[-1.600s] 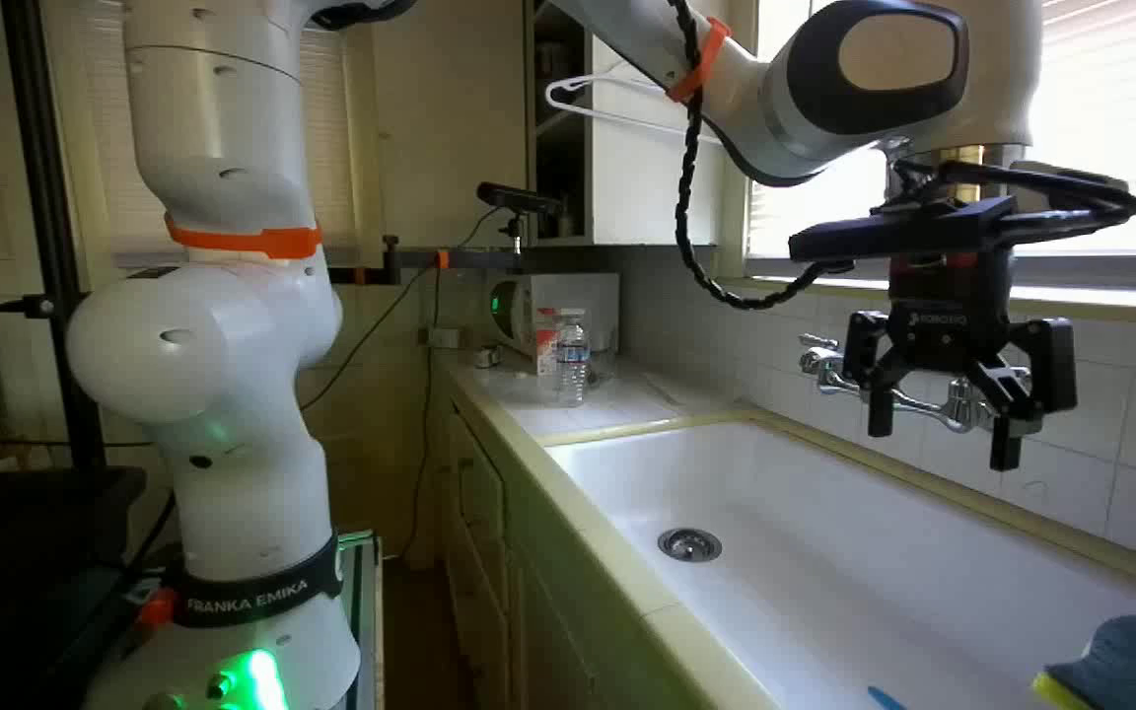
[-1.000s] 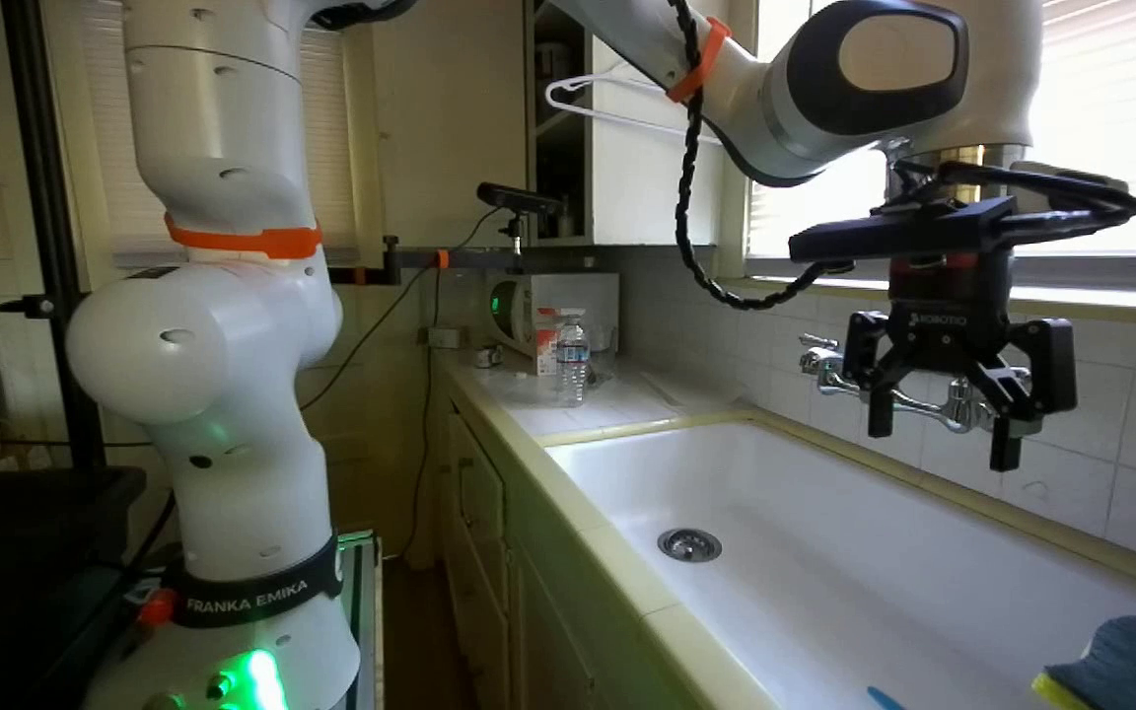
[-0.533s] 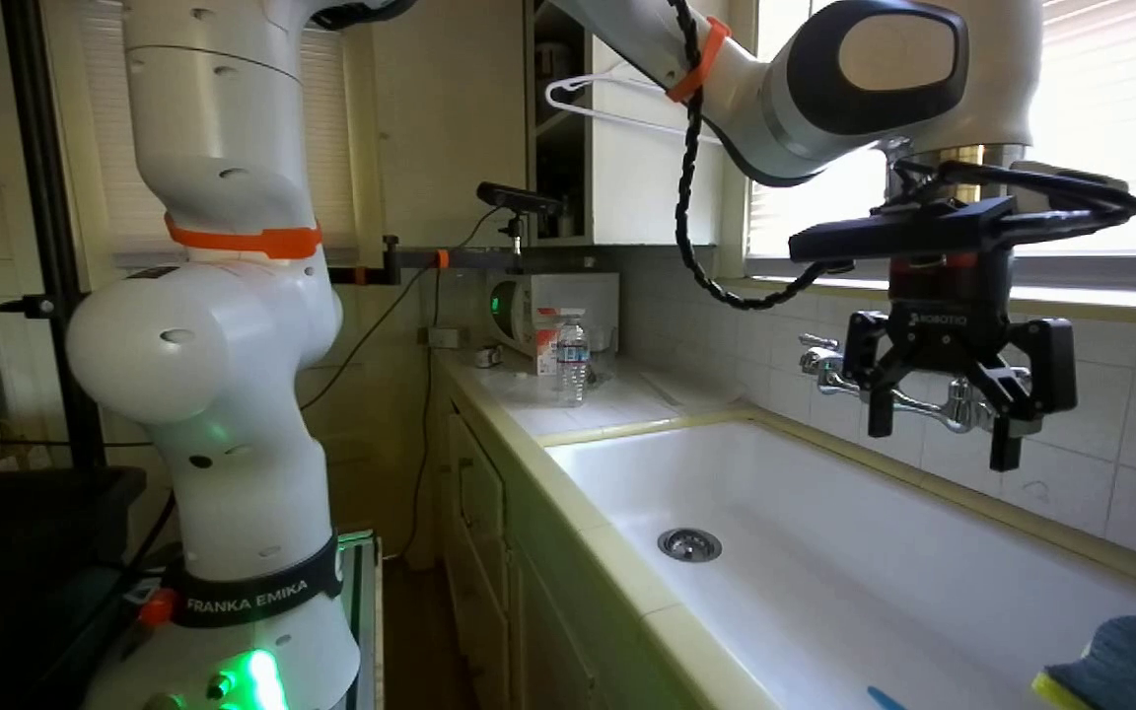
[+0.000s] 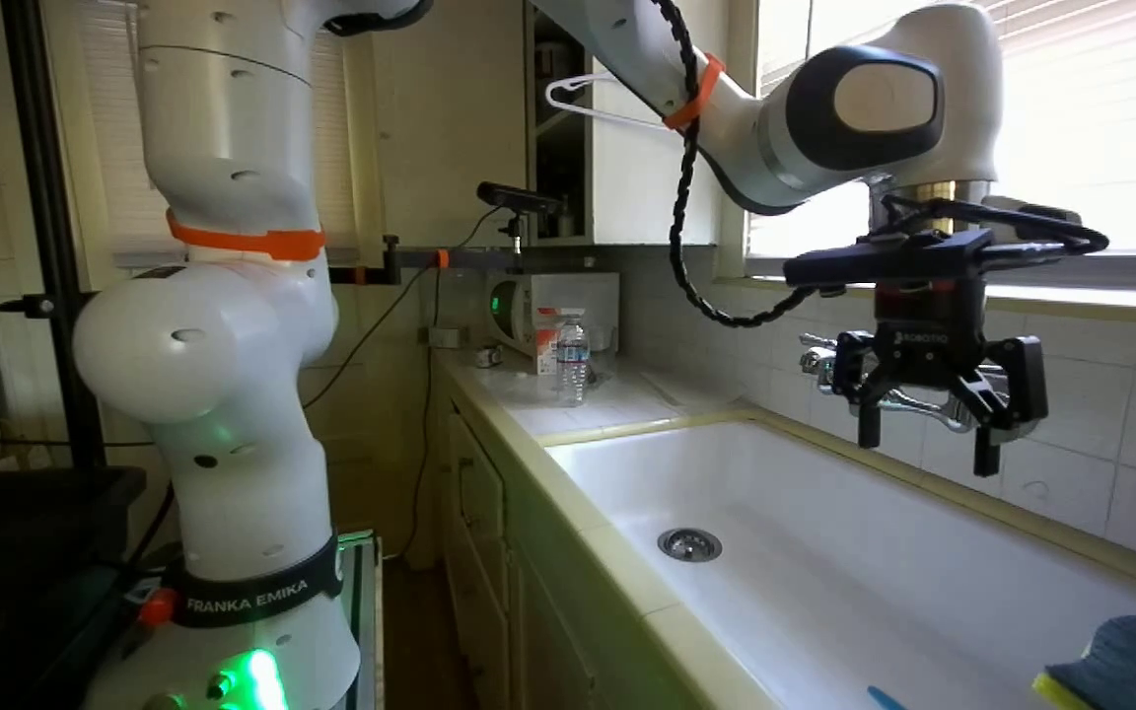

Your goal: Put the spoon on the drying rack

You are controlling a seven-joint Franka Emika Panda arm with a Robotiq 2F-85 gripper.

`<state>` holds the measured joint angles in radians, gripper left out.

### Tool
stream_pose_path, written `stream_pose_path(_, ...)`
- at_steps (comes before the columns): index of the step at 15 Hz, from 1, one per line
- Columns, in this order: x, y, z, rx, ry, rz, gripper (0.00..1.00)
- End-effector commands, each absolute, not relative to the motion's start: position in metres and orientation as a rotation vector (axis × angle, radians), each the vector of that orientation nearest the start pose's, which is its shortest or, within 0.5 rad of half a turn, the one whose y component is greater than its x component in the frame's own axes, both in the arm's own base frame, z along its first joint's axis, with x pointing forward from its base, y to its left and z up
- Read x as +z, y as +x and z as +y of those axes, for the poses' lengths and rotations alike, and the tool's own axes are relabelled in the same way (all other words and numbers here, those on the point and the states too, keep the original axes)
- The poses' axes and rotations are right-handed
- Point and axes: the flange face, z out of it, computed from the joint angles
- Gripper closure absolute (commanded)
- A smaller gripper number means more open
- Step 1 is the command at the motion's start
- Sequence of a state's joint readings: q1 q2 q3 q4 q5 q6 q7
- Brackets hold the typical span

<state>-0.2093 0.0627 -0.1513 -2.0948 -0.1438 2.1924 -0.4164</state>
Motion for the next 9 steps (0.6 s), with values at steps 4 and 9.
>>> stream_pose_path(4, 0.344, 0.563, -0.182, -0.073, -3.337, -0.316, 0.00)
stream_pose_path(9, 0.346, 0.558, -0.181, -0.056, -3.312, -0.320, 0.00)
